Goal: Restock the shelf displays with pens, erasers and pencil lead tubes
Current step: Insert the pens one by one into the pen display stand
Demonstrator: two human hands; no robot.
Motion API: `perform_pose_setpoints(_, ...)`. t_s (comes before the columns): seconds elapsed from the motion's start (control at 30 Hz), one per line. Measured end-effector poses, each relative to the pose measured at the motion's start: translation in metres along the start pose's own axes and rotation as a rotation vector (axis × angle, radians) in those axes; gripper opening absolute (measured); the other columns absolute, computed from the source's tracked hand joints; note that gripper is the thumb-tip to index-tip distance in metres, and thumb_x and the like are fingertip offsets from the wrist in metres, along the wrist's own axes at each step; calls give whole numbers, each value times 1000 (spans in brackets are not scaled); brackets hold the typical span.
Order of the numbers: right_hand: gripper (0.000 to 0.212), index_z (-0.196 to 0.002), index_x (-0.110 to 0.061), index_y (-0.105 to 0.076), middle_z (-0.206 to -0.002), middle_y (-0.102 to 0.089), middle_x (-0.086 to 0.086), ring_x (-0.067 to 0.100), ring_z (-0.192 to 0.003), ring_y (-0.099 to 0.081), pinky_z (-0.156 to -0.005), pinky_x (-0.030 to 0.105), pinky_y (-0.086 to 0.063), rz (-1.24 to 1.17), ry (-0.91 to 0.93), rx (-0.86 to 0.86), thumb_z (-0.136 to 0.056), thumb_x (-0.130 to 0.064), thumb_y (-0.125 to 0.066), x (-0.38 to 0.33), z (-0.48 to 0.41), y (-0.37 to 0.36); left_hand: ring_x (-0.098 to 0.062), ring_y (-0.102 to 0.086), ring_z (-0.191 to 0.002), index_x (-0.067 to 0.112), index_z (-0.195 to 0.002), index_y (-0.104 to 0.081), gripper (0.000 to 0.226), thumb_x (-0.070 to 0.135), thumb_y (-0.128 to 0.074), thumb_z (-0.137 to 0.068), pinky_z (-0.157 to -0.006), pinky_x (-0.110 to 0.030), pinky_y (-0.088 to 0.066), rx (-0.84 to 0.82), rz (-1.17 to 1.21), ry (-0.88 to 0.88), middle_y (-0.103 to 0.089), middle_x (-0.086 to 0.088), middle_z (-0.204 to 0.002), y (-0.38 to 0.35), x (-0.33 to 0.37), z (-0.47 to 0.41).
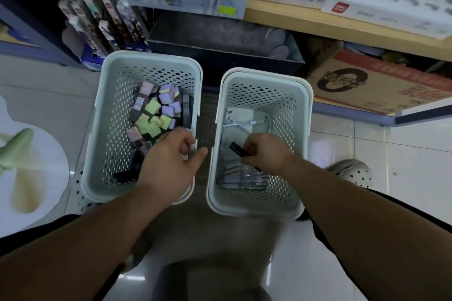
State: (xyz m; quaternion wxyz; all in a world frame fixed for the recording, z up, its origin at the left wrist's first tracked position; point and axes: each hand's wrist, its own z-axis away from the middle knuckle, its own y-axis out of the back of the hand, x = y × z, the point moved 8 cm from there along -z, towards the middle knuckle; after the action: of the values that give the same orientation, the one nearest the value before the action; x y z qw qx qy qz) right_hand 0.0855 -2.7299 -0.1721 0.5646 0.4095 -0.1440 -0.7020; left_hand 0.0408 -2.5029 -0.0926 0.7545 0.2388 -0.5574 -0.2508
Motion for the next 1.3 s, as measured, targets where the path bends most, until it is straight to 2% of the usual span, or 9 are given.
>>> perform_pose_setpoints(0.2, 21, -85, -18, -75, -76, -72, -7, 1, -67, -65, -65, 19, -52, -399, 249, 127, -71, -13, -90, -53, 28, 78, -10, -59, -61, 27, -92, -67, 17, 44, -67, -91, -57, -30, -44, -84, 261, 169, -66, 2, -73, 0, 36, -23)
perform_pose_setpoints(0.33, 18, -86, -19, -79, -76, -73, -9, 1, -68, -65, -65, 18, -48, -373, 418, 144, -72, -16, -90, -101, 33, 90, -10, -52, -46, 22, -85, -70, 13, 18, -64, -96, -54, -28, -43, -92, 453, 236, -72, -5, -71, 2, 46, -27)
perform_pose_setpoints(0.43, 32, -101, -23, -77, -91, -73, -10, 2, -82, -67, -75, 18, -53, -483, 353, 209, -73, -30, -90, -97, 25, 92, -14, -56, -48, 16, -86, -70, 13, 12, -63, -96, -51, -28, -45, -11, 526, 280, -72, -11, -71, 26, 35, -30)
perform_pose_setpoints(0.53, 21, -107, -24, -74, -102, -74, -6, 9, -95, -69, -92, 32, -56, -635, 109, 416, -91, -38, -72, -39, 3, 90, -15, -62, -52, 14, -88, -69, 9, 13, -64, -96, -48, -27, -50, 261, 547, 279, -71, -5, -68, 70, 10, -29)
perform_pose_setpoints(0.67, 41, -137, -10, -58, -136, -61, 15, 30, -114, -61, -92, 31, -47, -174, -143, 135, -101, -27, -56, 15, -33, 35, -17, -70, -59, 15, -87, -70, 5, 16, -67, -91, -59, -34, -59, 451, 352, 389, -73, -5, -70, 90, -40, -9)
perform_pose_setpoints(0.8, 62, -151, -1, -35, -156, -36, 23, 36, -142, -36, -114, 35, -36, 128, -138, -42, -98, -27, -55, 24, -54, -4, -20, -72, -66, 19, -84, -70, 8, 25, -68, -88, -56, -32, -57, 365, 155, 522, -73, 2, -70, 65, -81, 0)
perform_pose_setpoints(0.93, 81, -159, -18, -22, -165, -20, 9, 32, -152, -12, -123, 48, -18, 282, -46, -54, -92, -37, -63, 26, -63, -18, -16, -64, -67, 18, -76, -68, 14, 26, -69, -87, -60, -23, -45, 198, -128, 433, -69, 1, -71, 47, -74, -12)
perform_pose_setpoints(1.1, 80, -152, -23, -34, -154, -39, 11, 34, -141, -33, -116, 46, -26, 419, 7, -60, -85, -47, -71, 20, -61, -17, -23, -62, -65, 18, -63, -60, 31, 33, -70, -88, -63, -30, -49, 102, -214, 321, -63, 0, -61, 37, -64, -19)
perform_pose_setpoints(1.3, 82, -149, -22, -33, -134, -57, 14, 34, -121, -54, -94, 35, -45, 187, -61, -37, -81, -26, -79, 26, -54, -25, -3, -57, -64, 21, -88, -57, 34, 52, -70, -86, -53, -17, -38, -53, -67, 222, -61, 8, -70, -3, -13, -15)
